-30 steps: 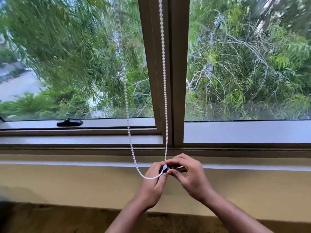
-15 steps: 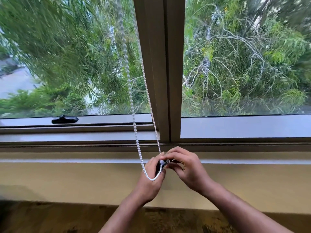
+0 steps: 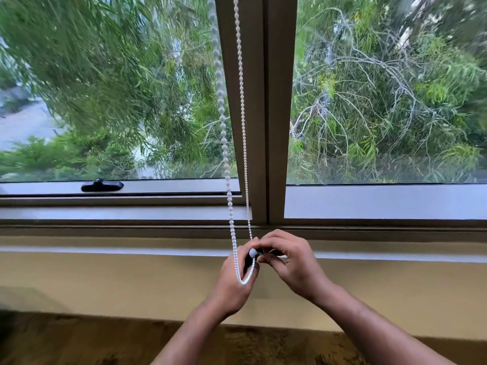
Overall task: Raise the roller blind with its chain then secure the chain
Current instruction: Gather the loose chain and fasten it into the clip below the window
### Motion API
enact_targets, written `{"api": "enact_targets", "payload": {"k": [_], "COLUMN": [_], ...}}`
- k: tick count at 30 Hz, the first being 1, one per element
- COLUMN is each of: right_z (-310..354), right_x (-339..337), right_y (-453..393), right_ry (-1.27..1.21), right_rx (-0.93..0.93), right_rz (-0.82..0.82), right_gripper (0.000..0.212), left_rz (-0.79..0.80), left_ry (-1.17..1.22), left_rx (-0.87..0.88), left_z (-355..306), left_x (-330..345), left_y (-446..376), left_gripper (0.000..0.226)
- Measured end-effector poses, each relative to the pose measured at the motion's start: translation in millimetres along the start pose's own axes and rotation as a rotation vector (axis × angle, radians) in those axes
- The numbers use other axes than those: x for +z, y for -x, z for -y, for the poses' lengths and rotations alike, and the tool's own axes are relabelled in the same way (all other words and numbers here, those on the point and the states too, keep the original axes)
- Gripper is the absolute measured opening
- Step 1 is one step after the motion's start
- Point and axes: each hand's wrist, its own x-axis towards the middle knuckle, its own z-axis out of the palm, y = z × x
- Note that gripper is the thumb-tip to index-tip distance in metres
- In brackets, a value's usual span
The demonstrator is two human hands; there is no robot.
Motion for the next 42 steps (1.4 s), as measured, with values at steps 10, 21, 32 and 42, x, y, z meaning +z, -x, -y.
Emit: {"api": "enact_targets", "payload": {"k": [10, 21, 32, 42], "right_z": [5.2, 3.4, 0.6, -12.8], "right_x": [-0.7, -1.8, 0.8, 22.7], "right_y": [-11.8, -21.0, -20.7, -7.4], "right_ry": [0.063, 0.203, 0.352, 0.201], "right_rx": [-0.049, -0.105, -0.101, 0.034], "right_rz": [0.002, 0.095, 0.185, 0.063], "right_gripper": [0.032, 0.022, 0.017, 0.033], "left_rz": [0.022, 0.006, -0.038, -0.017], "left_ry": [0.008, -0.003, -0.008, 0.044], "left_rx": [0.001, 0.051, 0.076, -0.010], "left_z": [-0.2, -1.8, 12.0, 21.6], "left_x": [-2.3, -2.6, 5.4, 8.7], "left_y": [-7.7, -9.0, -9.1, -18.8], "left_gripper": [0.039, 0.044, 0.032, 0.050]}}
